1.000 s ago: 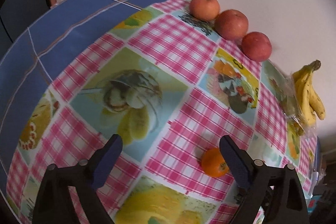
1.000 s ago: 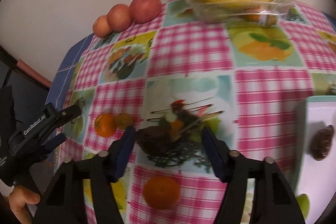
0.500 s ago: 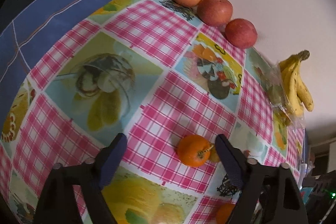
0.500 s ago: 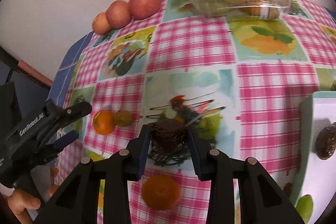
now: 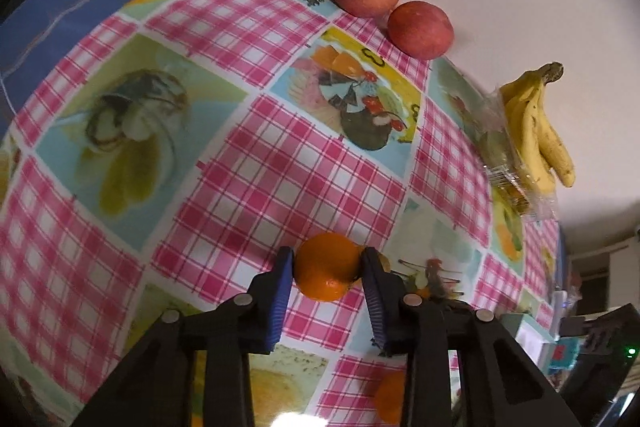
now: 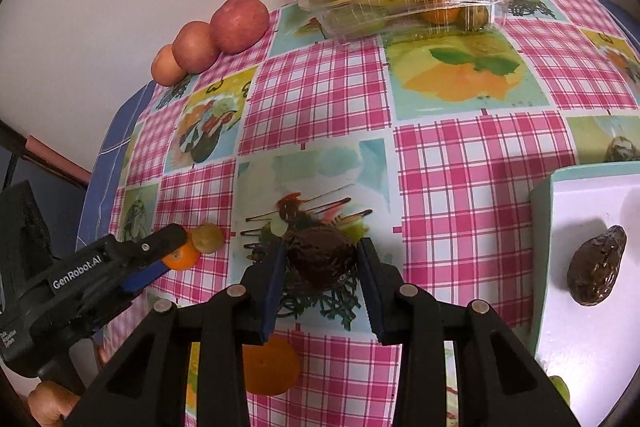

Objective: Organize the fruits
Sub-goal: 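Close the left tool on the orange while the right tool grasps the dark date, then carry the orange and date over the tray and open both tools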

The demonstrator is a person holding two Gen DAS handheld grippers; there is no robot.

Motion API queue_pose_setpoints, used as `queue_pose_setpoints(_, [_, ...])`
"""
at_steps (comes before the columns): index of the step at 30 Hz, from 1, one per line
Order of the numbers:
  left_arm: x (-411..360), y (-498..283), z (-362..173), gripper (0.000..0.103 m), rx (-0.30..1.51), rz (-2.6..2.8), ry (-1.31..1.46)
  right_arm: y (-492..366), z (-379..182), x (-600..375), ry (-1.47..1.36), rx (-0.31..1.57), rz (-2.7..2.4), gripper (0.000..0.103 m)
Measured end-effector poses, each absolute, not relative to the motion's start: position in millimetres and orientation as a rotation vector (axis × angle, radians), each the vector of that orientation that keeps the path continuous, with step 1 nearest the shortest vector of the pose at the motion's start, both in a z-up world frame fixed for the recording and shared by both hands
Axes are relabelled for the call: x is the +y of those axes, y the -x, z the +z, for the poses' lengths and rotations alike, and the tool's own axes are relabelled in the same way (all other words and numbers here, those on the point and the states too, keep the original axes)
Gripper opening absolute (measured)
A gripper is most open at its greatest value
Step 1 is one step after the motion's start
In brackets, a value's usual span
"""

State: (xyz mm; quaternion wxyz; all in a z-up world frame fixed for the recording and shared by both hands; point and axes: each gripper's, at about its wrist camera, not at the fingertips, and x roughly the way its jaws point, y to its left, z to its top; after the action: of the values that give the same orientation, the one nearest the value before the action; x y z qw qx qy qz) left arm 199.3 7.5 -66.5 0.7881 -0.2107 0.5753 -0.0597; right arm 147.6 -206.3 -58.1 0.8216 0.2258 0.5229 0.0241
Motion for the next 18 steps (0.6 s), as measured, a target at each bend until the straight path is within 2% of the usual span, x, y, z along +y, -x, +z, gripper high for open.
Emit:
queue_pose_setpoints(9, [21, -187, -43, 0.036, 1.179, -0.05, 0.416, -136, -40, -223, -0.489, 1.083, 0.015, 0.037])
queue_pose_setpoints(18, [-38, -167, -7, 0.036, 1.139, -0.176, 0.343, -104, -4, -301, -0.511, 1.011, -0.16, 0.037])
